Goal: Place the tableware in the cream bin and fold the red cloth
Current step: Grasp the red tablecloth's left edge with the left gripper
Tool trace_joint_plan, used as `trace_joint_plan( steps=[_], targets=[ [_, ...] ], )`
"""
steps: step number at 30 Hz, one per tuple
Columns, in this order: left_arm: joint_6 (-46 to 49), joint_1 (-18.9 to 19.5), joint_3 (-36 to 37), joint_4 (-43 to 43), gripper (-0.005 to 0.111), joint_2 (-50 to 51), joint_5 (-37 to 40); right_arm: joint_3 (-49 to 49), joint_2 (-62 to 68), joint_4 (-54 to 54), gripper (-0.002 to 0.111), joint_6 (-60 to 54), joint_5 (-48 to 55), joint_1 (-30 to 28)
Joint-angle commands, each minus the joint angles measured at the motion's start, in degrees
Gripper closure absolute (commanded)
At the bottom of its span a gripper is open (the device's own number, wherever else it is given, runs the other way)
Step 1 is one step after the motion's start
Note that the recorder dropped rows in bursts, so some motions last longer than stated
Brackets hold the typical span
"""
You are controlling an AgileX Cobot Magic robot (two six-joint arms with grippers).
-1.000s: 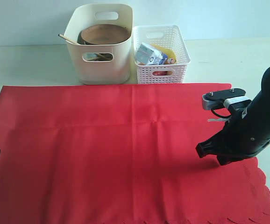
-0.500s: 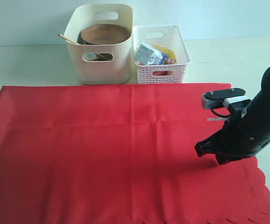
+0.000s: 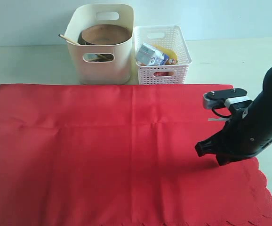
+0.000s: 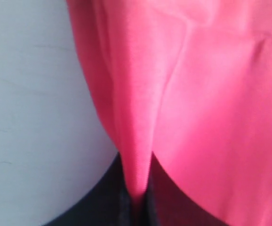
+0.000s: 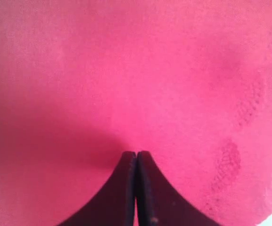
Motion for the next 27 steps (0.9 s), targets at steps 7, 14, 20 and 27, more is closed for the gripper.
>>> trace_joint_plan(
  steps=[7,14,20,27],
  targets=[
    [-1.55,-10.53,-2.55,-0.14,0.107,-4.26,7.51,-0.45,1.14,2.36,0.108,-1.65,-0.32,-0.09],
    [-4.10,-18.91,-8.35,-0.27,0.107,-5.52,12.23,-0.45,1.13,2.78,0.108,-1.65,-0.32,-0.09],
    [-6.53,-25.85,-13.87,-3.19,0.107,-5.57,15.21,-0.45,1.13,2.78,0.108,-1.65,-0.32,-0.09],
    [-7.46,-33.05,-19.43,-9.04,0.107,-5.57,16.32,-0.45,1.13,2.78,0.108,-1.65,-0.32,-0.09]
  ],
)
